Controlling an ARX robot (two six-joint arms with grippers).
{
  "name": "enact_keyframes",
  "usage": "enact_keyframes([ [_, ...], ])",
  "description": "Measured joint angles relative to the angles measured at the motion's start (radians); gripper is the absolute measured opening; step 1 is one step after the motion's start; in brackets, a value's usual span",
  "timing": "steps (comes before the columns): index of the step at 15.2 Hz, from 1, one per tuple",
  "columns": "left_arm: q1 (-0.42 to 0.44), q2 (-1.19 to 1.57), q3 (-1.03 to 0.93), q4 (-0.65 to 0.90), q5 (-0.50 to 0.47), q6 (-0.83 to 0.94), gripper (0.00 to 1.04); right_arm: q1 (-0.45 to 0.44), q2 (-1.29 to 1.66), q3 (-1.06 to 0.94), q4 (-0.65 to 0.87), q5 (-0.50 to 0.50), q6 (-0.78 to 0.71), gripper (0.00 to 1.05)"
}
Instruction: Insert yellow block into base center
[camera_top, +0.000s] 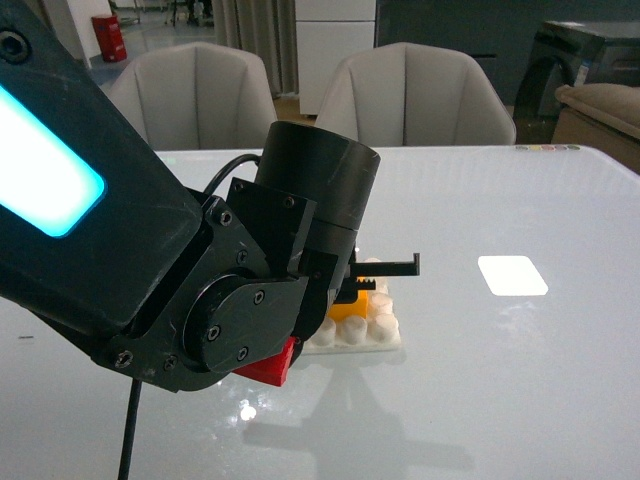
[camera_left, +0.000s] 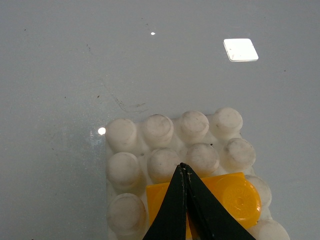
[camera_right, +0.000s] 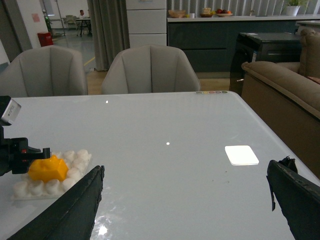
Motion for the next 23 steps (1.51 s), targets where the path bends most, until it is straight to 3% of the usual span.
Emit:
enact_keyframes([
  [6,-0.013,0.042,0.039,0.001,0.015,0.014,0.03,0.000,0.000,0.000,0.000,0.000,0.000,0.98],
  [15,0.024,-0.153,-0.047,0.031,0.072,0.013,0.97,0.000,0.000,0.000,0.000,0.000,0.000,0.98],
  [19,0.080,-0.523,-0.217,0.095,0.095,0.035,0.98,0.000,0.000,0.000,0.000,0.000,0.000,0.98],
  [23,0.113,-0.917,-0.418,0.016,-0.022,0.192,0.98,0.000,0.000,0.000,0.000,0.000,0.000,0.98],
])
